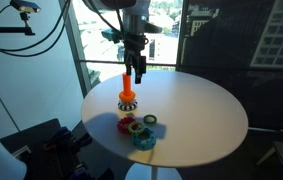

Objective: Put the yellow ring through the pole

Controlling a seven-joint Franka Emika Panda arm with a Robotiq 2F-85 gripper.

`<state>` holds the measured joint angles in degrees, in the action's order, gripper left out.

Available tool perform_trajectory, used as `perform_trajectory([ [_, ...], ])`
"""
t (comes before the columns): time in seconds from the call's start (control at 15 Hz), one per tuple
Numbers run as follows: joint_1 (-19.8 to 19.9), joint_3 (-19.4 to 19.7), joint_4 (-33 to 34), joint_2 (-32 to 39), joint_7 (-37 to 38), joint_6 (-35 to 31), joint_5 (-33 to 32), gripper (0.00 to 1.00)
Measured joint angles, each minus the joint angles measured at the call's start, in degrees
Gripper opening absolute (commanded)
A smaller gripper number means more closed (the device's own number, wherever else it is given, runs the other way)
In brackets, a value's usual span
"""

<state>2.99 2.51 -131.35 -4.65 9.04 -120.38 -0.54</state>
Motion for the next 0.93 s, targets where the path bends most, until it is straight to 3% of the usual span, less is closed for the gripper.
perform_trajectory([
  [0.53,0.2,0.5,-0.7,0.4,0.0,-0.4,0.0,1.0],
  [0.93,2.4,3.7,-4.0,0.6,-1.4,-7.2,3.2,1.0],
])
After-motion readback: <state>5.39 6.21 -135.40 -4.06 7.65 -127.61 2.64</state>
